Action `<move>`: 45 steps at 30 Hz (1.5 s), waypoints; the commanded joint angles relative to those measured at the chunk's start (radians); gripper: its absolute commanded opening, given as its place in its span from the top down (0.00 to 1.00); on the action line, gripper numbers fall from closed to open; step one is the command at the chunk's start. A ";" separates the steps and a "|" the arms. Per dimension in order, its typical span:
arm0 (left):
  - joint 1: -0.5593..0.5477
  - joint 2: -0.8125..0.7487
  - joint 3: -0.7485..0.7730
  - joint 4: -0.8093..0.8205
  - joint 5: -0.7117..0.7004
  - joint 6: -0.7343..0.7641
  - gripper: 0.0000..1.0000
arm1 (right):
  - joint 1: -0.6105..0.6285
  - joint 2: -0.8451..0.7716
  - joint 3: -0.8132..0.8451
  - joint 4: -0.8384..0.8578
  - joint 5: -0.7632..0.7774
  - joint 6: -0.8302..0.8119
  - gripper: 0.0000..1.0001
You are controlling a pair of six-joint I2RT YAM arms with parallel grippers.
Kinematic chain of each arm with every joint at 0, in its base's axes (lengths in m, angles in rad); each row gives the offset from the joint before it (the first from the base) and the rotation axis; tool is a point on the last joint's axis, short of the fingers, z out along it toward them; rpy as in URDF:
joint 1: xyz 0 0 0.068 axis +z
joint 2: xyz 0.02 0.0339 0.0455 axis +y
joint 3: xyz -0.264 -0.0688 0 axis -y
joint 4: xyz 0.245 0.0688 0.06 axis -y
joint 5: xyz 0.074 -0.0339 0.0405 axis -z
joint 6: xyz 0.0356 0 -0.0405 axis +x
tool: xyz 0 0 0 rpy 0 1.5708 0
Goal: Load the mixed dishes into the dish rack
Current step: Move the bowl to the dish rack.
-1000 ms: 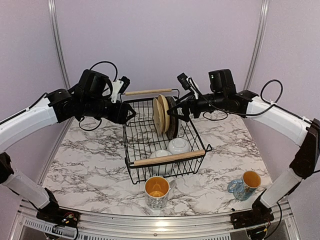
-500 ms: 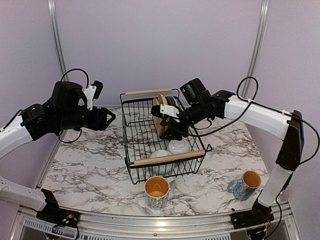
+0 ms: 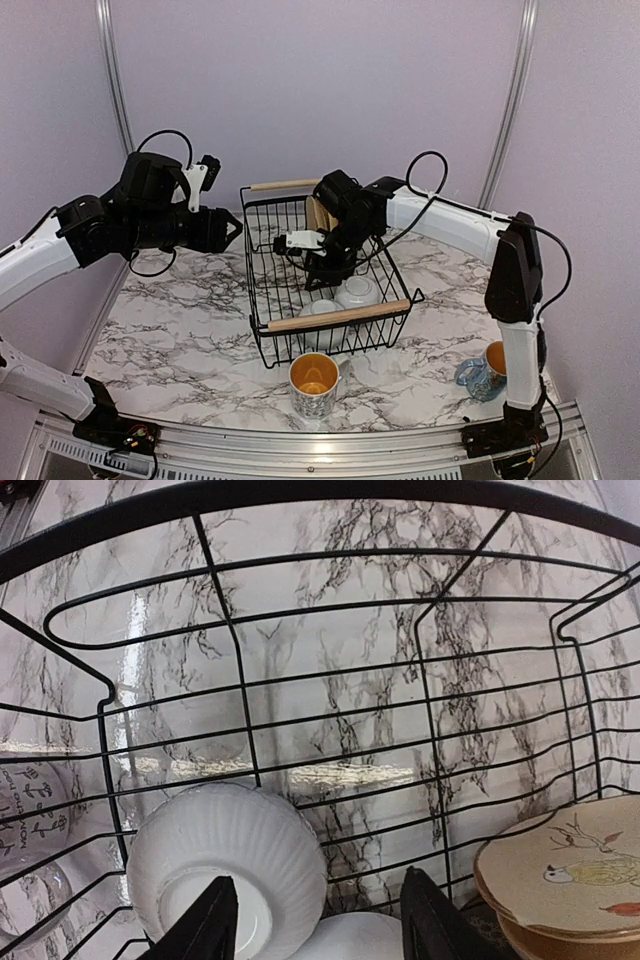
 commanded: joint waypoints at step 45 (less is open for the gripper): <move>-0.645 0.515 0.400 -0.544 0.099 0.238 0.44 | -0.452 -0.847 -0.691 0.083 -0.221 0.120 0.32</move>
